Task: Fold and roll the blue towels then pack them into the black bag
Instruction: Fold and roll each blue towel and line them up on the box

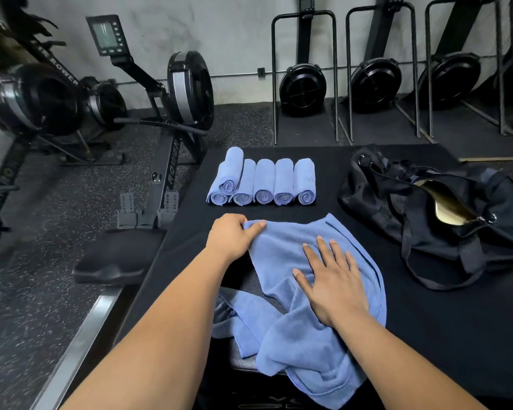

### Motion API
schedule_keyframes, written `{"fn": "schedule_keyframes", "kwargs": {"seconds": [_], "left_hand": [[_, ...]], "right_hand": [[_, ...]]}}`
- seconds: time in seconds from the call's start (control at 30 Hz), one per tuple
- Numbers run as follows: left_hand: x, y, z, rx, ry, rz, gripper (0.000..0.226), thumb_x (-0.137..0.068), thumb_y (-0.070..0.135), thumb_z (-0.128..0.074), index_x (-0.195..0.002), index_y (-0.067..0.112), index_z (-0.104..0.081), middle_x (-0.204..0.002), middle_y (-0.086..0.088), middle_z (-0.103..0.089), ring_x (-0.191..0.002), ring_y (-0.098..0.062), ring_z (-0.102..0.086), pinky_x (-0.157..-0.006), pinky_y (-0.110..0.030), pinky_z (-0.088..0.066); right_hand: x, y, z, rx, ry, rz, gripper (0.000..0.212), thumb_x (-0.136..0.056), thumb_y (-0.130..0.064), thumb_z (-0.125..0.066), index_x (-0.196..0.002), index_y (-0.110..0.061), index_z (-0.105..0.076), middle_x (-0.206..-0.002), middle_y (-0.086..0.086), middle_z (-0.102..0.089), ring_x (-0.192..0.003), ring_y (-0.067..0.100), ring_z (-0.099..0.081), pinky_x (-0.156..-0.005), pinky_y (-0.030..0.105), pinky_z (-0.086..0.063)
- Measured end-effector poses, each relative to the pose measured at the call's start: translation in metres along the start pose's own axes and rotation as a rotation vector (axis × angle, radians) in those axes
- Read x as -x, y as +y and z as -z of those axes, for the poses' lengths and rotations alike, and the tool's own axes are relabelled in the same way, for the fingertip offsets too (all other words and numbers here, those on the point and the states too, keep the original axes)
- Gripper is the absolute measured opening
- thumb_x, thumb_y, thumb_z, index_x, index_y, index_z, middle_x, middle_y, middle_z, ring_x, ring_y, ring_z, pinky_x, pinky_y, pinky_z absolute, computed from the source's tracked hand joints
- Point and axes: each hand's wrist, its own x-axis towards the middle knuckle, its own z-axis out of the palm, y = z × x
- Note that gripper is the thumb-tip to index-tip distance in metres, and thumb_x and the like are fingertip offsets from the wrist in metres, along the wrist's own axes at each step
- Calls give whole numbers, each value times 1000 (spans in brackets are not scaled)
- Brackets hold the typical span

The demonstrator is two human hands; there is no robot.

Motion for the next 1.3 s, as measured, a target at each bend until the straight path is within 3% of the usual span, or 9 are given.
{"fn": "schedule_keyframes", "kwargs": {"seconds": [0.13, 0.23, 0.47, 0.53, 0.67, 0.8, 1.03, 1.2, 1.3], "left_hand": [[8, 3, -8, 529, -109, 254, 47, -92, 53, -75, -78, 15, -51, -69, -1, -55, -59, -18, -61, -61, -41, -63], [13, 2, -7, 633, -146, 273, 37, -93, 24, -82, -122, 14, -62, -93, -9, -70, -77, -19, -72, -68, -40, -65], [49, 7, -43, -194, 255, -204, 33, -93, 17, -64, -125, 18, -68, -125, -9, -59, -109, -34, -57, -90, -44, -48], [69, 17, -66, -229, 107, -321, 40, -100, 28, -53, -136, 13, -63, -141, -10, -58, -129, -35, -55, -105, -46, -45], [82, 11, -82, -486, -214, -238, 91, -95, 68, -2, -168, 16, -14, -176, -10, 0, -163, -26, 6, -131, -42, 1], [72, -8, -60, -611, -319, -255, 82, -105, 69, -14, -168, 21, 7, -173, -7, 22, -159, -22, 23, -130, -41, 9], [48, -38, -39, -707, -389, -324, 89, -101, 74, -6, -167, 17, 13, -172, -7, 25, -158, -20, 26, -131, -41, 7], [32, -47, -25, -776, -364, -351, 113, -78, 84, 26, -167, 18, 10, -174, -6, 19, -161, -21, 19, -131, -40, 2], [30, -44, -17, -816, -203, -456, 96, -94, 74, 9, -169, 17, -9, -176, -7, 0, -163, -25, 1, -131, -42, -6]], "right_hand": [[0, 0, 1, -2, 2, 2, 81, -95, -77, 4, -166, -41, -5, -175, -8, 11, -161, 19, 14, -130, 47, 2], [0, 0, 1, -10, 11, 3, 81, -95, -77, 3, -166, -40, -7, -175, -8, 10, -161, 19, 12, -130, 47, 1], [0, 0, 1, -51, 13, -1, 80, -96, -78, -1, -166, -41, -7, -175, -9, 9, -161, 19, 12, -130, 47, 2], [0, 0, 1, -62, 2, -10, 80, -96, -77, -3, -167, -39, -6, -175, -8, 6, -162, 19, 9, -130, 46, 1], [-10, 4, 14, -105, -26, -45, 72, -105, -63, -15, -168, -29, -8, -176, -2, -1, -162, 21, 1, -130, 43, -6], [-32, 31, 25, -74, -125, -55, 66, -109, -56, -21, -168, -28, -11, -176, 2, 4, -162, 21, 6, -131, 42, -5], [-59, 41, 31, -108, -166, -156, 75, -107, -60, -29, -166, -17, -14, -175, 11, 3, -162, 25, 5, -129, 42, -12], [-53, 38, 30, -46, -118, -110, 77, -107, -63, -23, -165, -13, -19, -175, 11, -2, -162, 26, 1, -129, 43, -12], [-39, 32, 31, 22, 31, 37, 77, -104, -65, -13, -160, -15, -31, -173, 8, -16, -161, 27, -9, -128, 43, -18]]}}
